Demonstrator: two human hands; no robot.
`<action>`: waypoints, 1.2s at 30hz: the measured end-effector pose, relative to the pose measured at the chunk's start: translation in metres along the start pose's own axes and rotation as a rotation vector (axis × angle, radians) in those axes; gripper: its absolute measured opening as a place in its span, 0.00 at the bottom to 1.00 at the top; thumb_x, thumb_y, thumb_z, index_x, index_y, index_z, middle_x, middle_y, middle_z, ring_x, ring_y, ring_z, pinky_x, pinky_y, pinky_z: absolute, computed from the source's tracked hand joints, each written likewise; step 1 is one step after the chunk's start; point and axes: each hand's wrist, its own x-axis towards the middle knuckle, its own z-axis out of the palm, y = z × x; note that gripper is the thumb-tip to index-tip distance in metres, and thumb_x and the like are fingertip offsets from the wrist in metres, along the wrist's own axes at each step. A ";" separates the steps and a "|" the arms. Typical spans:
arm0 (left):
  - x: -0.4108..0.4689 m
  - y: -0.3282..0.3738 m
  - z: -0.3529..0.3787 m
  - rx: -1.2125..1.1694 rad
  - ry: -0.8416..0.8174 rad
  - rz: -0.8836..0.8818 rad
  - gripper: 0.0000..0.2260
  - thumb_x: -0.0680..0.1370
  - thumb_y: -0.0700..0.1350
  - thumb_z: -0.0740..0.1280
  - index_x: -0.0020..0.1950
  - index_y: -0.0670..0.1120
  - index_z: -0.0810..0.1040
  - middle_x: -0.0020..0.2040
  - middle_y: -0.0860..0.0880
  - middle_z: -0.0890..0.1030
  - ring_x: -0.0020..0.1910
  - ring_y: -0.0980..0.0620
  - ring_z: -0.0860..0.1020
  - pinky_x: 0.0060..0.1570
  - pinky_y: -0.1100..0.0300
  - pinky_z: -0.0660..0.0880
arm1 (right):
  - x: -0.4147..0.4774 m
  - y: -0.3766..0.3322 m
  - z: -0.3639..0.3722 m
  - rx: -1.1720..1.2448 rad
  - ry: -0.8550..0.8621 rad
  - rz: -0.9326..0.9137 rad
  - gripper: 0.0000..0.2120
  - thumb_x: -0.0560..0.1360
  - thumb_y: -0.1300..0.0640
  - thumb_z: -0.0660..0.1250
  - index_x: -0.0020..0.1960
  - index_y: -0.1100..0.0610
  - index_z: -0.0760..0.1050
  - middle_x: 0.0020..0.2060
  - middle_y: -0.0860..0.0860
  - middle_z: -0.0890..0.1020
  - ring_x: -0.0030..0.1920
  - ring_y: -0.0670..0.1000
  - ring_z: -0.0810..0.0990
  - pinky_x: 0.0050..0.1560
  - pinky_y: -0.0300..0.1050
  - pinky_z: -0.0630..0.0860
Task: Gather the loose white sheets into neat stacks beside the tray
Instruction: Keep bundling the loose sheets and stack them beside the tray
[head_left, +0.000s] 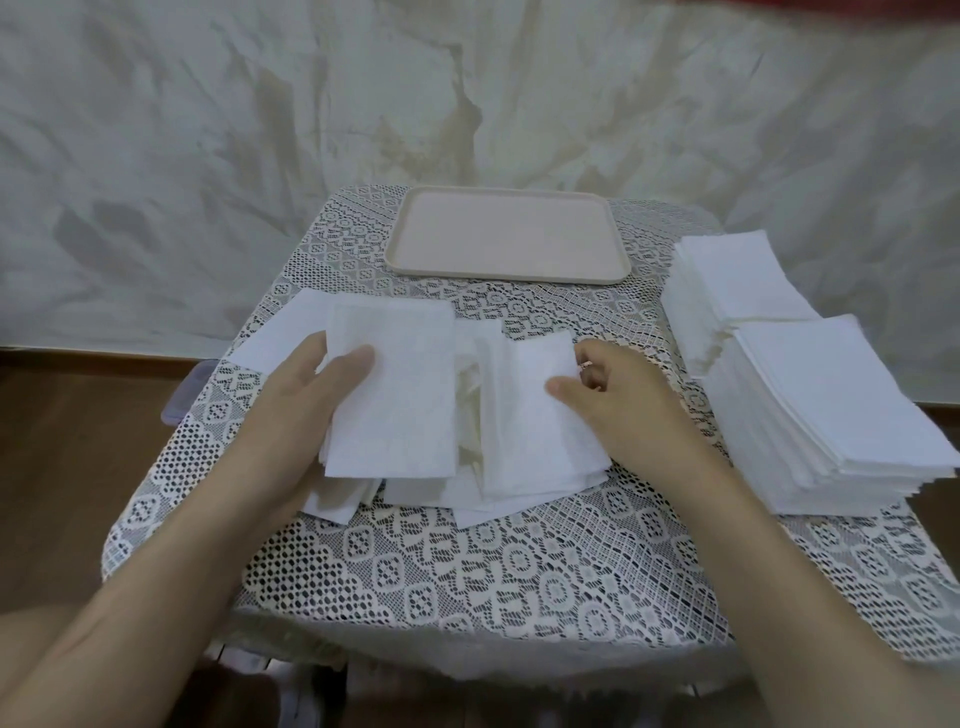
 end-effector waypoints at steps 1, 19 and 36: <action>0.000 0.000 0.000 0.000 -0.002 0.000 0.12 0.85 0.48 0.64 0.67 0.49 0.79 0.58 0.46 0.87 0.56 0.44 0.86 0.51 0.48 0.81 | 0.000 0.001 0.001 -0.091 0.031 -0.011 0.07 0.80 0.52 0.70 0.44 0.52 0.75 0.38 0.51 0.82 0.40 0.56 0.81 0.41 0.51 0.75; 0.002 0.006 -0.006 0.000 0.011 0.022 0.11 0.85 0.47 0.64 0.66 0.49 0.80 0.58 0.47 0.87 0.57 0.45 0.86 0.51 0.49 0.82 | 0.000 -0.007 -0.004 0.238 0.068 0.030 0.12 0.79 0.57 0.71 0.41 0.62 0.74 0.36 0.58 0.78 0.33 0.50 0.74 0.40 0.48 0.73; -0.003 -0.002 0.001 0.003 -0.024 -0.015 0.11 0.85 0.48 0.64 0.65 0.48 0.79 0.57 0.42 0.86 0.54 0.42 0.86 0.50 0.45 0.79 | -0.006 -0.011 -0.013 0.524 0.044 0.090 0.05 0.78 0.62 0.71 0.51 0.54 0.84 0.47 0.51 0.89 0.51 0.53 0.87 0.52 0.50 0.83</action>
